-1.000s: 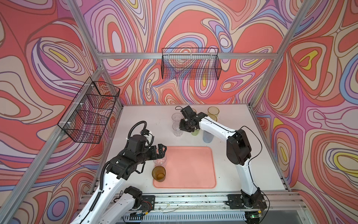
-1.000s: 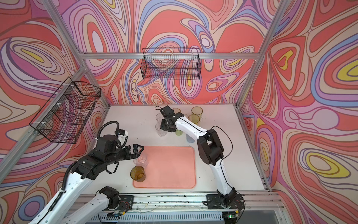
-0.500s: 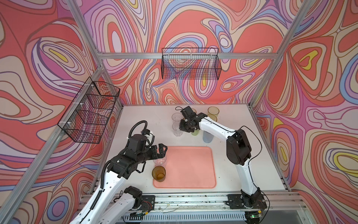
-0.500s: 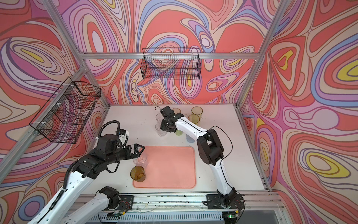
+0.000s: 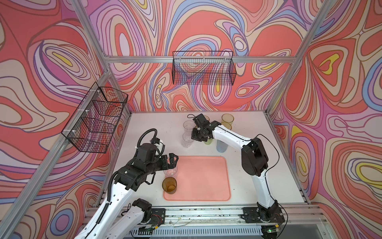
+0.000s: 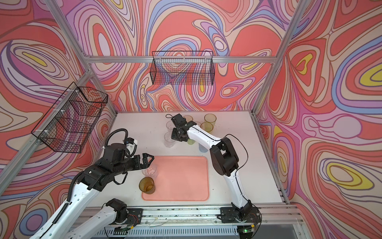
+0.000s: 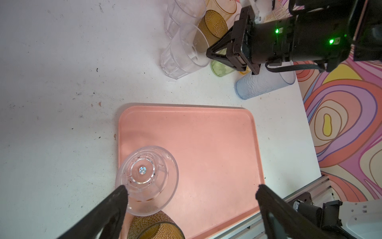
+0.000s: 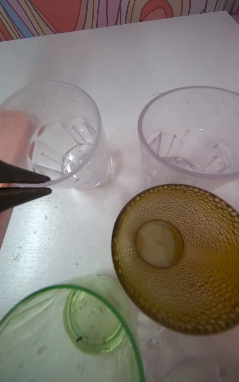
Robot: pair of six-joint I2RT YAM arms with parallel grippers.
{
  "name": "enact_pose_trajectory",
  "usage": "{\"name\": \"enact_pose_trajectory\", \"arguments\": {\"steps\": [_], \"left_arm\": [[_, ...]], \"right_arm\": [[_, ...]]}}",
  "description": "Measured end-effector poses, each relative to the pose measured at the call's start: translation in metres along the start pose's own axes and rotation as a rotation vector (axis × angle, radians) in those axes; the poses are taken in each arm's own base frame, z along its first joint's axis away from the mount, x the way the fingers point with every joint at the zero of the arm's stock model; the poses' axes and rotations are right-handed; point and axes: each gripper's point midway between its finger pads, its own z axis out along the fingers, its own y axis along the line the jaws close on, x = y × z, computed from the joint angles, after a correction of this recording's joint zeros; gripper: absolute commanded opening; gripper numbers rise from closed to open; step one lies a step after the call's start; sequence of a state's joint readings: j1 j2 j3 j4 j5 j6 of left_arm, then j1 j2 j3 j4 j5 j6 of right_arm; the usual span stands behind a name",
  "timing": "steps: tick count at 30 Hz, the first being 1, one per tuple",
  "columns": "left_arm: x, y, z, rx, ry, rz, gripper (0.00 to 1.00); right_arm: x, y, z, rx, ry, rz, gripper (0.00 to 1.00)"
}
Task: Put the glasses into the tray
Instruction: 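Lower the open right gripper onto the nearer clear faceted glass rim and grip it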
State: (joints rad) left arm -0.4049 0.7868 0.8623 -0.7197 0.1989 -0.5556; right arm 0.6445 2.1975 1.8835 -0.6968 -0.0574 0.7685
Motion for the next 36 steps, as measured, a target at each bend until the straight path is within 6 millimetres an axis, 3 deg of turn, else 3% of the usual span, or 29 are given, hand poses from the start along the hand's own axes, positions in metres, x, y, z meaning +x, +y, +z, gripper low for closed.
{"name": "enact_pose_trajectory", "arguments": {"steps": [13, 28, 36], "left_arm": [[-0.002, 0.002, -0.003, -0.01, -0.02, -0.012, 1.0], [-0.005, 0.0, -0.009, 0.0, -0.044, -0.036, 1.0], [-0.005, 0.0, -0.009, 0.001, -0.045, -0.055, 1.0]], "right_arm": [[0.003, 0.001, -0.001, -0.011, 0.011, 0.0, 0.0], [0.011, 0.0, -0.02, -0.029, 0.025, -0.026, 0.0], [0.014, 0.01, -0.042, -0.058, 0.007, -0.065, 0.0]]}}
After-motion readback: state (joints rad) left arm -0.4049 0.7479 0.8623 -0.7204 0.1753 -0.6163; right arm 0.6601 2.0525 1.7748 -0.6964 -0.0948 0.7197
